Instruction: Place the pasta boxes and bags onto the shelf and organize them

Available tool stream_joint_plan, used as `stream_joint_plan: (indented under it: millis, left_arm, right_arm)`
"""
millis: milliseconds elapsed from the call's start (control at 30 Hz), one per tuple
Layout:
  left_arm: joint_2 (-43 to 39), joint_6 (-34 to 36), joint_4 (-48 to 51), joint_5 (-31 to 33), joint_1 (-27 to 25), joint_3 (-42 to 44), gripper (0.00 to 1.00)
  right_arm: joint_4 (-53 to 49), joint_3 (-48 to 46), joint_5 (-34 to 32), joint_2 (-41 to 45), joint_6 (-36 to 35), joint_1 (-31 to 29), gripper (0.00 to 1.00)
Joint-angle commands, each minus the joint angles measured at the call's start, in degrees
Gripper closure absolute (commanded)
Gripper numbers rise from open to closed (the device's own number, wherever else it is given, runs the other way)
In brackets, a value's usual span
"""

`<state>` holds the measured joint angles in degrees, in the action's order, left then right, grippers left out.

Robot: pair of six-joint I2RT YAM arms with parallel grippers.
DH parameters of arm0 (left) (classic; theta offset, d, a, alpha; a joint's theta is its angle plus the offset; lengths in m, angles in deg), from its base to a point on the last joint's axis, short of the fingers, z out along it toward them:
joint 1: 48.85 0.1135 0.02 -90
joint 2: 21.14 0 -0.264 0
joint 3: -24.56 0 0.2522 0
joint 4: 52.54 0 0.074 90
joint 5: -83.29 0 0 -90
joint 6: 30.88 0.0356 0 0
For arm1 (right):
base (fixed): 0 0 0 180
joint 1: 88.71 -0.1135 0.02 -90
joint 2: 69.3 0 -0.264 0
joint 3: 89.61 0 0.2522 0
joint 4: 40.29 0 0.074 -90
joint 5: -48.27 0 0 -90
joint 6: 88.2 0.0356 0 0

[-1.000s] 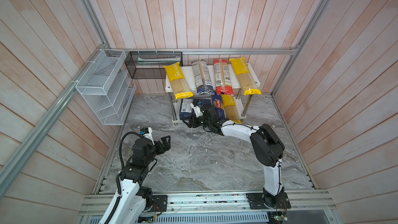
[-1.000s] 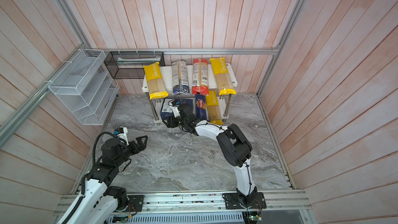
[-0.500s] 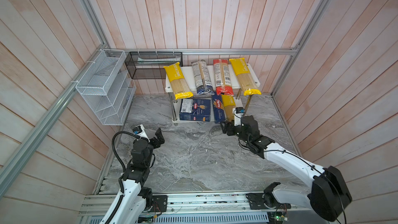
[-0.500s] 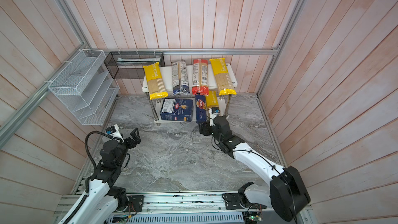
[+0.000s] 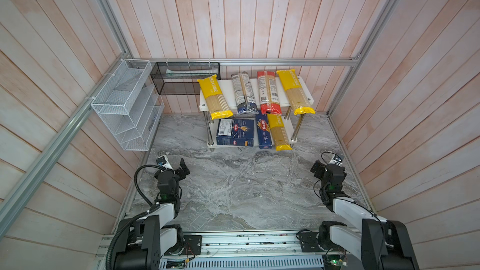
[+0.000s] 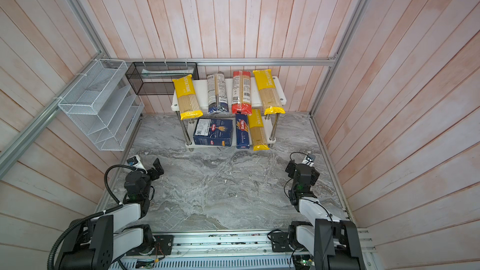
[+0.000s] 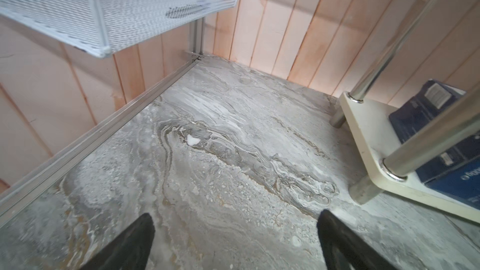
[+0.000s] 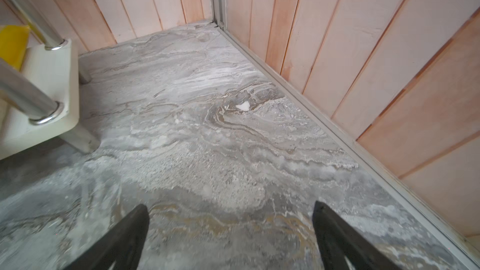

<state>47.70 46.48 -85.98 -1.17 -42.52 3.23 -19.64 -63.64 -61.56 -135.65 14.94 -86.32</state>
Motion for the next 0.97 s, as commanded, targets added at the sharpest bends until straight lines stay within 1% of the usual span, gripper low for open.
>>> stream_joint_plan:
  millis: [0,33,67,100,133,167,233,267,300,333,367,433,467,600,933]
  left_arm:
    - [4.08,3.33,-15.64,-7.28,0.45,-0.42,0.00]
    - [5.91,3.95,-18.14,-9.20,0.53,-0.69,0.00]
    - [7.49,5.65,-19.01,-11.96,0.53,-1.15,0.00]
    - [9.35,6.85,-20.16,-13.53,0.56,-1.60,0.00]
    - [11.64,7.03,-21.80,-13.66,0.64,-1.92,0.00]
    - [14.59,6.16,-23.94,-12.67,0.66,-2.44,0.00]
    - [21.91,6.63,-29.63,-15.01,0.70,-4.28,0.00]
    - [20.13,8.51,-21.55,-17.84,0.39,-6.81,0.00]
    - [18.46,10.73,-13.87,-15.33,-1.41,-9.41,0.00]
    - [19.84,11.67,-16.60,-12.69,-3.02,-9.20,0.00]
    - [20.44,11.96,-18.75,-11.66,-3.60,-8.45,0.00]
    - [19.01,11.88,-14.02,-11.21,-3.60,-9.67,0.00]
    - [19.65,11.88,-16.04,-11.06,-3.65,-9.18,0.00]
    - [19.32,11.87,-15.15,-10.99,-3.60,-9.40,0.00]
    - [19.52,12.00,-14.77,-10.90,-3.67,-9.72,0.00]
  right_arm:
    - [18.77,0.61,2.75,-6.83,-4.04,0.67,0.02]
    - [18.43,1.99,5.46,-7.80,-6.23,0.71,0.02]
    - [22.05,1.98,7.21,-9.55,-7.64,0.70,0.02]
    - [27.14,1.29,7.94,-11.73,-5.93,1.31,0.02]
    - [29.42,1.08,11.35,-13.68,-5.51,2.22,0.02]
    - [31.05,1.28,13.11,-15.87,-6.06,2.26,0.02]
    - [35.05,0.66,19.76,-19.88,-9.34,1.95,0.02]
    - [42.77,-0.52,19.79,-23.05,-9.55,1.44,0.02]
    - [44.06,-0.84,19.59,-23.30,-9.70,1.25,0.02]
    - [38.73,0.61,19.86,-21.75,-10.27,1.24,0.02]
    - [32.35,2.34,19.76,-19.99,-10.65,0.94,0.02]
    - [37.14,0.99,18.84,-21.42,-10.35,0.56,0.02]
    - [38.42,0.72,18.82,-21.79,-10.50,0.58,0.02]
    - [34.04,1.85,19.13,-20.51,-10.85,0.59,0.02]
    - [34.42,1.86,19.09,-20.66,-10.85,0.59,0.02]
